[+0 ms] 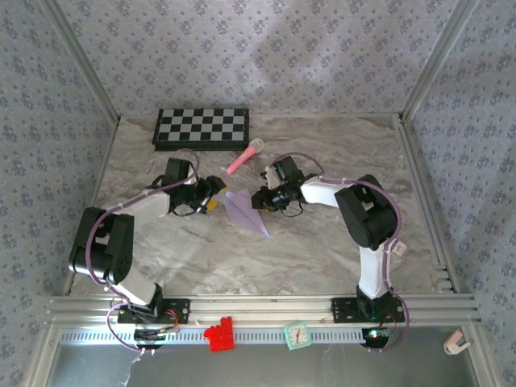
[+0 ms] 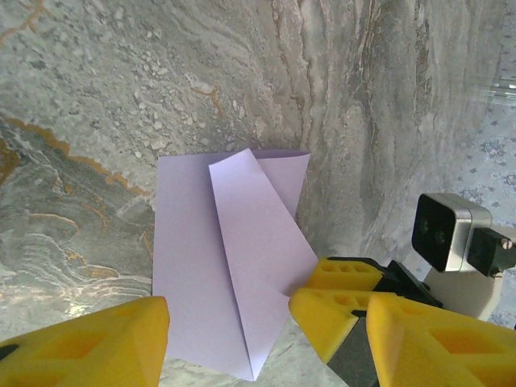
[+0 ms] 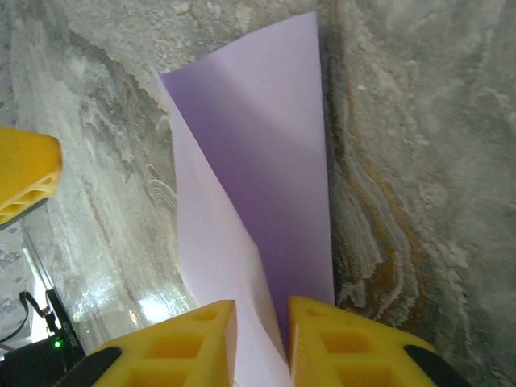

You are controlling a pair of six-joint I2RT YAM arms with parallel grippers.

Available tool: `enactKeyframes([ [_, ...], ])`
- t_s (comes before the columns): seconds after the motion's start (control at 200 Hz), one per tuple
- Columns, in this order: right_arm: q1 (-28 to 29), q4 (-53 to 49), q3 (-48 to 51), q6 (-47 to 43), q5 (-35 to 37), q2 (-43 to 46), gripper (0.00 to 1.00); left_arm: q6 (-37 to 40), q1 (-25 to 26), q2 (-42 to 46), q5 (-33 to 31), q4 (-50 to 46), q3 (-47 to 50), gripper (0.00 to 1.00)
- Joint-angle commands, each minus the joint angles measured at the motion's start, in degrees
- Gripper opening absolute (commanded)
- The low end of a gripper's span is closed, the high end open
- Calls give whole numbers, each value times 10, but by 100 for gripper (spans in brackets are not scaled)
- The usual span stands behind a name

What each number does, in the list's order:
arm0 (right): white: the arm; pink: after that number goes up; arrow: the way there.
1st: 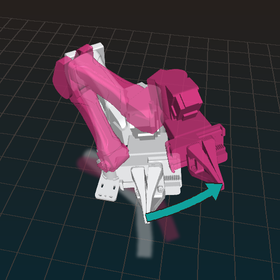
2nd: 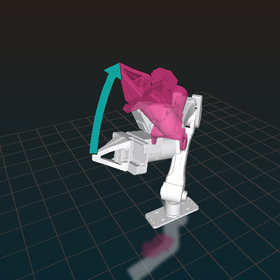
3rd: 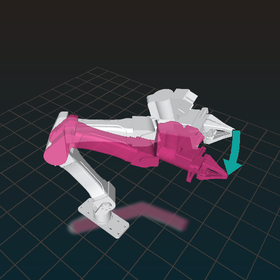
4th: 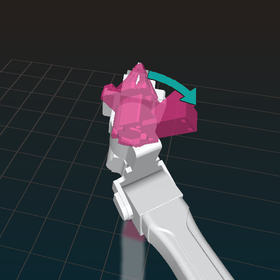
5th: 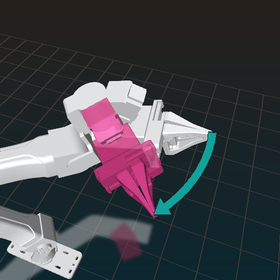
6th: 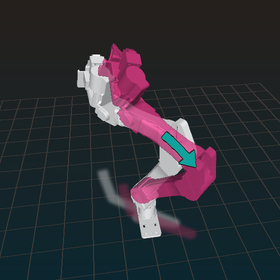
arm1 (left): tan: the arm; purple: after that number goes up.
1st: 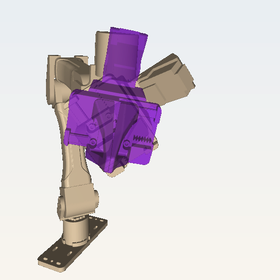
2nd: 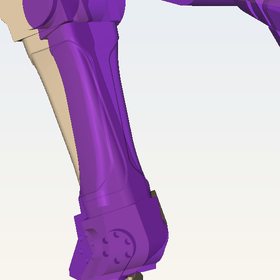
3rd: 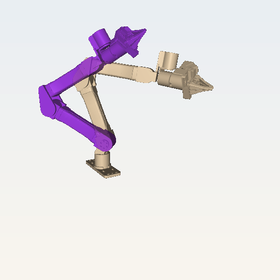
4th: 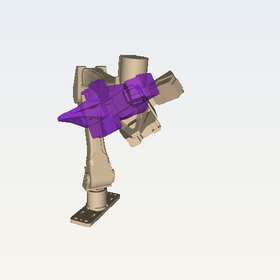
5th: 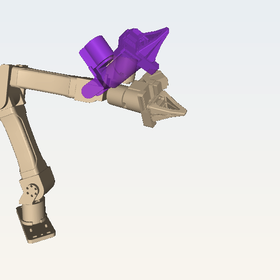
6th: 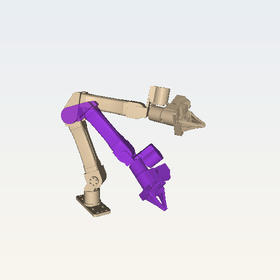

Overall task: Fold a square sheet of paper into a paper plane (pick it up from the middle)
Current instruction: Pick up the paper from the center of the table.

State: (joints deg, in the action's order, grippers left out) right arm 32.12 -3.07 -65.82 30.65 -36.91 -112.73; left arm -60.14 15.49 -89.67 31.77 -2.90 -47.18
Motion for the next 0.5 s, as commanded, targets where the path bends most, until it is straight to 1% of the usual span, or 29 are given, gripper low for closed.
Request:
enactKeyframes([
  [0.0, 1, 25, 13, 4, -26, 21, 17, -7, 2, -6, 21, 24, 5, 65],
  [0.165, 2, 24, 11, 2, -25, 27, 7, -4, 1, 4, 22, 29, 4, 65],
  [0.305, 1, 43, 19, 11, -20, 55, 4, -11, 1, 20, 27, 46, 10, 66],
  [0.395, -3, 69, 27, 29, -20, 84, 4, -27, 1, 35, 43, 81, 18, 67],
  [0.47, -9, 101, 38, 49, -23, 109, 4, -47, 3, 49, 60, 134, 26, 69],
  [0.5, -12, 117, 42, 70, -25, 119, 4, -55, 4, 54, 66, 156, 28, 70],
])
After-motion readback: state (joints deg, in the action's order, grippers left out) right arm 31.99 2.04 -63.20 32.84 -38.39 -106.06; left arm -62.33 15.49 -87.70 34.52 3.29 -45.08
